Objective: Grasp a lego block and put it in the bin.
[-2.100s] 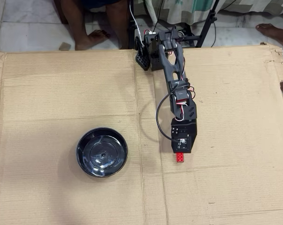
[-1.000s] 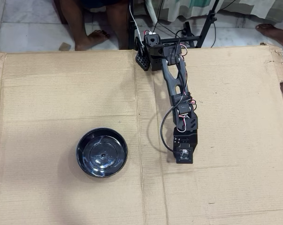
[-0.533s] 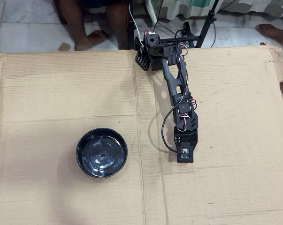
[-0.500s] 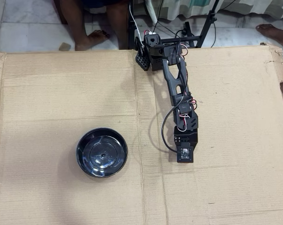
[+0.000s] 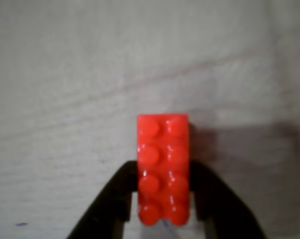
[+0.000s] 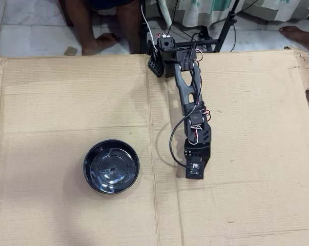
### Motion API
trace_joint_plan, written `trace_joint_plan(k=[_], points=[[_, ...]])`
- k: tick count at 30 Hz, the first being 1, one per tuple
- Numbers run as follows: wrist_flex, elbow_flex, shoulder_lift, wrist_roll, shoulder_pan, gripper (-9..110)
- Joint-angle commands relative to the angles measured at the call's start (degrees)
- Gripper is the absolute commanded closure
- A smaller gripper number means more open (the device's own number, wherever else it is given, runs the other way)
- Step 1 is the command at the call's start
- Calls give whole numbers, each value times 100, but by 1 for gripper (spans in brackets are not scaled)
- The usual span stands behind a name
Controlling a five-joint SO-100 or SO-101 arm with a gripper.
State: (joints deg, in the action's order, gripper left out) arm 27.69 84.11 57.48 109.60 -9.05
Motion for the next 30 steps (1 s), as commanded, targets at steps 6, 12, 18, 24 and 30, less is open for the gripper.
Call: trace_joint_plan(k=[6, 12, 18, 24, 30], points=[[-26, -44, 1222, -26, 387, 101], [-26, -44, 1793, -35, 800, 101], [-26, -44, 2145, -35, 1389, 101], [-26, -44, 2320, -35, 1995, 101], [-26, -44, 2329, -35, 2681, 101]])
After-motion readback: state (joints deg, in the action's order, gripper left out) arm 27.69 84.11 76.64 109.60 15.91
